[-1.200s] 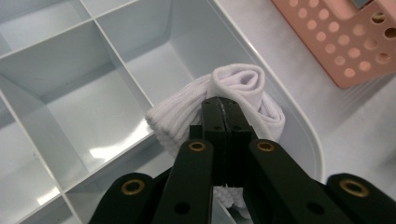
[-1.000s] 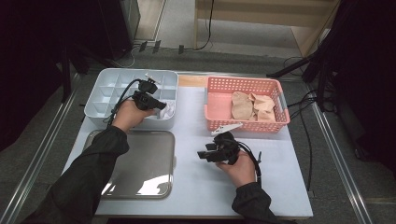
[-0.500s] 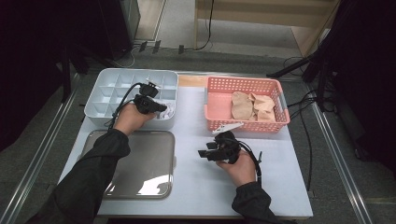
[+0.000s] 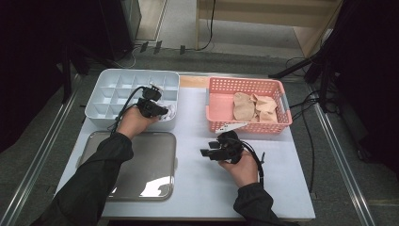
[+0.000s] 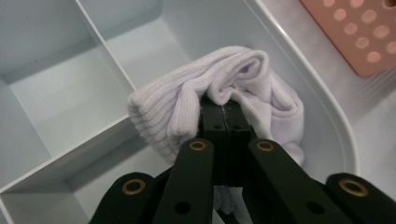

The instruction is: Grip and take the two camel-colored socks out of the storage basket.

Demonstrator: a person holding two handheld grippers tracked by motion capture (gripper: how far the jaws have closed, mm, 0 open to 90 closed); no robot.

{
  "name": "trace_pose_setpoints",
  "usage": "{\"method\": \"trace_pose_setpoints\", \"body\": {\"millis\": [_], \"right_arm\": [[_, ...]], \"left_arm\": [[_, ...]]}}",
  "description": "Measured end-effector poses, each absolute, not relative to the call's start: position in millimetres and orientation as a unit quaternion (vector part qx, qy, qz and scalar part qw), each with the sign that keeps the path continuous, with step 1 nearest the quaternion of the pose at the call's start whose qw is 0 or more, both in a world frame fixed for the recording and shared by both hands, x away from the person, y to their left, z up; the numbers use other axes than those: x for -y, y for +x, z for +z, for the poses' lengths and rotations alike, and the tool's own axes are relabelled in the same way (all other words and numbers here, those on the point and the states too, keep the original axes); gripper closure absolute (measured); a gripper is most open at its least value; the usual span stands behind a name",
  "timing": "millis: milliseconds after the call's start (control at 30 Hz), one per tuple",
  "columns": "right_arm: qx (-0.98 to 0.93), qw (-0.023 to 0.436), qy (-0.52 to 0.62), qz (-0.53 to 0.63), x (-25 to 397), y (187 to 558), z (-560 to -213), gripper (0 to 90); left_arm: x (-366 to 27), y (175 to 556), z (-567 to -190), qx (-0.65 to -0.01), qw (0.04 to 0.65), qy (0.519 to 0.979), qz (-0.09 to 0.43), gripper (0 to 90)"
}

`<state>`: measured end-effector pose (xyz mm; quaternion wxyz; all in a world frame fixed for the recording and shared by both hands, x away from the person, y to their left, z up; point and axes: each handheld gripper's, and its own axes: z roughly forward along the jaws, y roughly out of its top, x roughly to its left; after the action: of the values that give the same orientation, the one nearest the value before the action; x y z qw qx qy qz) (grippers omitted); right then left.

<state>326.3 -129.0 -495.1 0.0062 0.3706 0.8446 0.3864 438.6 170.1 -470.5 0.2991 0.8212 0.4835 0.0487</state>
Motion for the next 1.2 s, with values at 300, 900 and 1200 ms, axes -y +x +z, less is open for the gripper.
{"method": "trace_pose_setpoints", "body": {"millis": [300,900,1200], "right_arm": [[-0.84,0.012,0.369,0.398,130,329,-490,50.2],[-0.839,0.043,0.366,0.4,134,339,-474,49.6],[-0.836,0.049,0.363,0.41,134,347,-456,50.3]], "left_arm": [[-176,439,-465,-0.486,0.319,0.813,0.041,90.0],[-184,398,-424,-0.452,0.356,0.816,0.057,55.8],[-188,372,-432,-0.443,0.366,0.816,0.058,47.5]]}}
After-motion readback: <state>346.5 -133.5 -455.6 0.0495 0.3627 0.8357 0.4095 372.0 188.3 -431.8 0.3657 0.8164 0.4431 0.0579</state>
